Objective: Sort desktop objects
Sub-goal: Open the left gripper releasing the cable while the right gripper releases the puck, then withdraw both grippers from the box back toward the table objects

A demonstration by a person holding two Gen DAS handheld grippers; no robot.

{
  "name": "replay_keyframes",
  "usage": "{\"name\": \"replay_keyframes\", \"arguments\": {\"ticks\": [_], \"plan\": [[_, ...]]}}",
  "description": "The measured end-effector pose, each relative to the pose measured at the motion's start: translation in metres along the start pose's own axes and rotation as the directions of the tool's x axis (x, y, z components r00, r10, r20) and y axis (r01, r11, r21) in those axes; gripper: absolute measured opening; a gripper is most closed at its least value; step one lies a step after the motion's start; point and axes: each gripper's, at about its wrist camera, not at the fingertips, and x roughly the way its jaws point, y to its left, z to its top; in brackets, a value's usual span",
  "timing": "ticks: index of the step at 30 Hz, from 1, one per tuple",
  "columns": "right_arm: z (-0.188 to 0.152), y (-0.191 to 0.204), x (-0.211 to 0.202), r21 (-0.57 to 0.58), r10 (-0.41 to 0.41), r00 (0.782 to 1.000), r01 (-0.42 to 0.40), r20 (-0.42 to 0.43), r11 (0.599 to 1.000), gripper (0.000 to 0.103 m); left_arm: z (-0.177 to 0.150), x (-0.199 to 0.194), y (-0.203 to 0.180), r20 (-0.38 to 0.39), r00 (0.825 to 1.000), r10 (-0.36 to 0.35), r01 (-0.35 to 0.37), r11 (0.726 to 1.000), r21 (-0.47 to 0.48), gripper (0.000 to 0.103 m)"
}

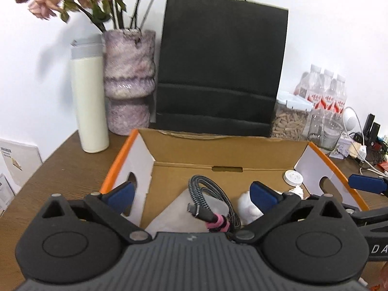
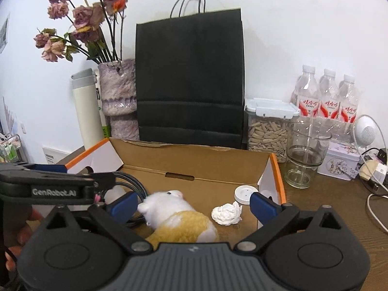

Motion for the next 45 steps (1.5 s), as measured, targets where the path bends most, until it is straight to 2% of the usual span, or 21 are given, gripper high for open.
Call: {"name": "replay_keyframes", "arguments": {"ticks": [9,15,25,31,34,45], "plan": [[-0.020,0.004,-0.058,-0.023,-0.028,0.998,0.029,0.054,0.999,0.101,-0.019,-0.047,0.017,0.040,0.999,0.022,-0.022,1.000,0.010,0.103],[-0.047,0.006,-0.092,-0.041,-0.051,0.997,0.053,0.053,0.998,0.103,-0.039,-0.073,0.039,0.024,0.998,0.056,-0.056,0.998,0.009,0.103],[-0.093,0.010,-0.118,-0.038,-0.058,0.998,0.057,-0.020,0.998,0.103,-0.080,-0.099,0.075,-0.055,0.993,0.101,-0.102,0.995,-0.020,0.103],[-0.109,0.007,-0.133,-0.016,-0.047,0.997,0.047,-0.061,0.999,0.103,-0.100,-0.111,0.084,-0.085,0.991,0.100,-0.101,0.995,-0.004,0.103],[-0.117,0.007,-0.138,-0.013,-0.016,0.996,0.015,-0.092,1.000,0.103,-0.108,-0.118,0.086,-0.088,0.992,0.087,-0.088,0.996,0.000,0.103],[-0.136,0.014,-0.123,-0.021,0.017,0.975,-0.022,-0.223,1.000,0.103,-0.123,-0.130,0.087,-0.106,0.992,0.069,-0.069,0.998,0.004,0.103]]}}
